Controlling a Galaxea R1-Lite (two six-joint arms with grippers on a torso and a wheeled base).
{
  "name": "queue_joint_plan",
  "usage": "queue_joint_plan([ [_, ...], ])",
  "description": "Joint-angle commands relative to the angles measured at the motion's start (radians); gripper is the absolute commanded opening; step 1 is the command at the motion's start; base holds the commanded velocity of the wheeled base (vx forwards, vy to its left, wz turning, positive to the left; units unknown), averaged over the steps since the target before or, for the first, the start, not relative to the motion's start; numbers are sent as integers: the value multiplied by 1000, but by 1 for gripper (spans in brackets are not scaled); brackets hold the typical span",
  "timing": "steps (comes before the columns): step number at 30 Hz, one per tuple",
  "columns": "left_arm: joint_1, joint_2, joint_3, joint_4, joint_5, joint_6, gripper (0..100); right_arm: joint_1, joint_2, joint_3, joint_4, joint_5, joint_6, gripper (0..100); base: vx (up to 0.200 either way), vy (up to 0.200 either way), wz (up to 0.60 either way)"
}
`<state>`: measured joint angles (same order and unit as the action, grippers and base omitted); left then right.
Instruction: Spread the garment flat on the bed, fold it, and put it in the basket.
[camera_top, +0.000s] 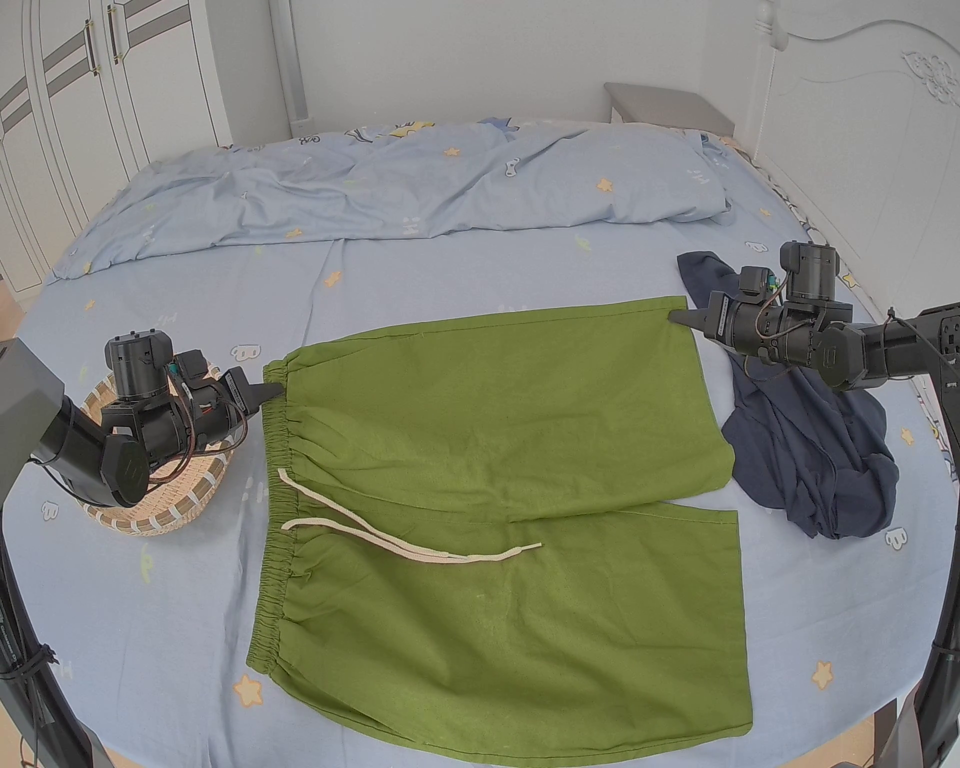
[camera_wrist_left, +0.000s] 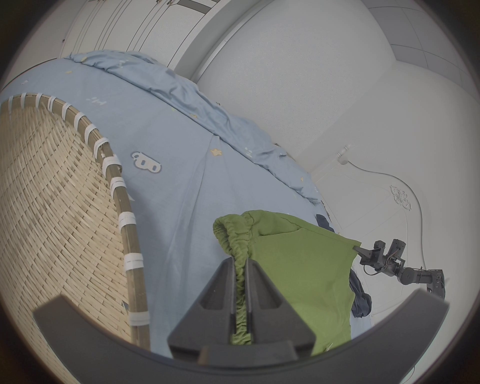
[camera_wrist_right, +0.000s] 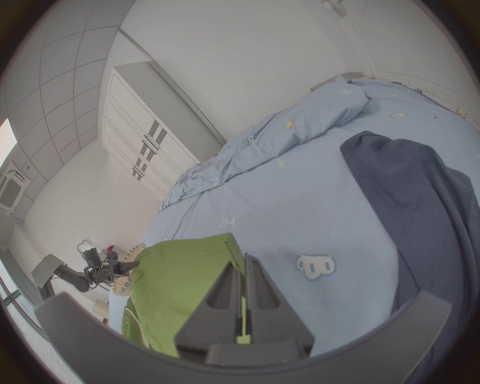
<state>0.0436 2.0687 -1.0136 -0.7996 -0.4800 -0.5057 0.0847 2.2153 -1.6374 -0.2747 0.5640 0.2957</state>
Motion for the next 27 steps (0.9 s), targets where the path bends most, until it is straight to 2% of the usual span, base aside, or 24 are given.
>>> queue_joint_plan([
  [1,-1,5,-2,0,0,0,0,1,15,-16,0,0,0,0,0,0,0],
  [18,-2,-6,-2,-1,1,0,0,4,38,-71,0,-1,0,0,0,0,0],
  [19,-2,-6,-3,0,1,0,100,6,38,-81,2,-1,0,0,0,0,0],
  [20,-1,-6,-3,0,1,-2,100,6,40,-85,5,-1,0,0,0,0,0],
  [21,-1,-4,-5,-1,1,0,100,6,44,-90,9,-1,0,100,0,0,0],
  [27,-8,-12,7,-40,4,1,100,12,49,-93,11,-21,0,100,0,0,0],
])
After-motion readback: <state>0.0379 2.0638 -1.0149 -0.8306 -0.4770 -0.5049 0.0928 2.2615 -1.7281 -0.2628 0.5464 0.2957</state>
